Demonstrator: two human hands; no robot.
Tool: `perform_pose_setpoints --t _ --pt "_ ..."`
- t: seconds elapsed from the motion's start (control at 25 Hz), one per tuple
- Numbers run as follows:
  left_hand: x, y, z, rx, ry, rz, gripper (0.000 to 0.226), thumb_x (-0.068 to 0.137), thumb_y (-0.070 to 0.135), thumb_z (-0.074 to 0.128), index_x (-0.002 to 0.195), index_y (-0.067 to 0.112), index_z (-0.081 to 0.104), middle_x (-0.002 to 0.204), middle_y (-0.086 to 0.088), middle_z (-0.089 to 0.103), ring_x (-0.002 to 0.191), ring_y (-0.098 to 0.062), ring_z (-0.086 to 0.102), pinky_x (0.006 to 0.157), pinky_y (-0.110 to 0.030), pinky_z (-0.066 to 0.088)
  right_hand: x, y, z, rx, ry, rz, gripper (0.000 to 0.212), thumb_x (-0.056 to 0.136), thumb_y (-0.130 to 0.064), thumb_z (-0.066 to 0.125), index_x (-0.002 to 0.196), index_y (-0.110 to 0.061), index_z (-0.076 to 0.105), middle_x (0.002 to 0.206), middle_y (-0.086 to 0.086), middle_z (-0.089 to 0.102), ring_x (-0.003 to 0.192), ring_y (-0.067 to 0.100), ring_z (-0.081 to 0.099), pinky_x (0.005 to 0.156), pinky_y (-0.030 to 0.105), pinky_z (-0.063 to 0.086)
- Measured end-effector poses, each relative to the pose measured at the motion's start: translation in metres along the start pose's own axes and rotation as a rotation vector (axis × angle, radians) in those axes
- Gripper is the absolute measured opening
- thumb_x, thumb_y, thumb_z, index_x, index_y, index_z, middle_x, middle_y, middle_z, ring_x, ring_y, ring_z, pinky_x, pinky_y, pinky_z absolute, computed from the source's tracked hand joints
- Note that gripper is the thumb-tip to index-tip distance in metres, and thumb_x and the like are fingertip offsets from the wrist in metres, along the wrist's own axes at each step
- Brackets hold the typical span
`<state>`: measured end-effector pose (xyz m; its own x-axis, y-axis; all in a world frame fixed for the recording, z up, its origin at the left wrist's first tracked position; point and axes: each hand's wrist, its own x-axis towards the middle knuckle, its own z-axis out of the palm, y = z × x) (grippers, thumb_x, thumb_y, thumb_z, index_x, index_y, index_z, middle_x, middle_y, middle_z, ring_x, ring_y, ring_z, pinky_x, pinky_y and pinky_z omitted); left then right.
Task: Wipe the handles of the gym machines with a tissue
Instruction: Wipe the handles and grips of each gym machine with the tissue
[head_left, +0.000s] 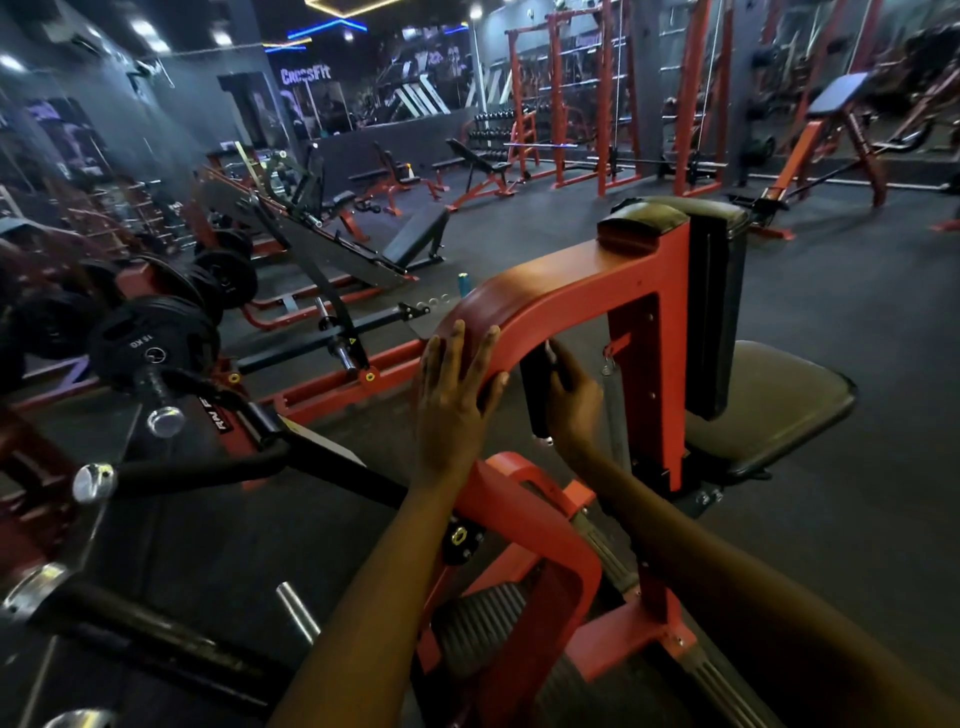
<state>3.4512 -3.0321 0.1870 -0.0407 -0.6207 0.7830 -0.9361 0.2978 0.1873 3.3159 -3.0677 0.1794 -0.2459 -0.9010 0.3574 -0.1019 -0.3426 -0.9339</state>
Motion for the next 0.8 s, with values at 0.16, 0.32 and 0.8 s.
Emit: perform_pose_setpoints --t 0.16,0.32,0.8 --pt "-0.005 -0.003 0.001 0.001 0.000 0.006 0.055 0.103 0.054 0.023 0.151 0.046 -0.002 0.156 -0.012 0.029 0.142 -0.040 0.027 0.101 -0.062 0.042 -0.021 0.037 -0.013 -0.249 -0.135 0.131 0.034 0.092 0.000 0.043 0.119 -0.005 0.062 0.096 0.011 0.069 0.078 0.016 0.060 0.061 0.019 0.046" --pt "0.000 -0.003 0.003 0.027 0.022 0.026 0.056 0.103 0.053 0.024 0.152 0.045 -0.001 0.154 -0.014 0.034 0.139 -0.043 0.032 0.102 -0.061 0.041 -0.007 0.006 -0.001 -0.008 -0.041 -0.017 0.031 0.097 -0.010 0.047 0.125 -0.005 0.058 0.112 0.000 0.062 0.097 0.009 0.059 0.073 0.012 0.045" --pt "-0.005 -0.003 0.007 0.027 0.080 0.032 0.055 0.103 0.052 0.027 0.152 0.044 0.003 0.155 -0.012 0.033 0.140 -0.040 0.032 0.102 -0.061 0.041 0.054 0.011 -0.034 -0.843 -0.326 -1.597 0.028 0.092 -0.006 0.046 0.098 -0.004 0.073 0.104 0.010 0.068 0.107 0.029 0.049 0.080 0.033 0.039"
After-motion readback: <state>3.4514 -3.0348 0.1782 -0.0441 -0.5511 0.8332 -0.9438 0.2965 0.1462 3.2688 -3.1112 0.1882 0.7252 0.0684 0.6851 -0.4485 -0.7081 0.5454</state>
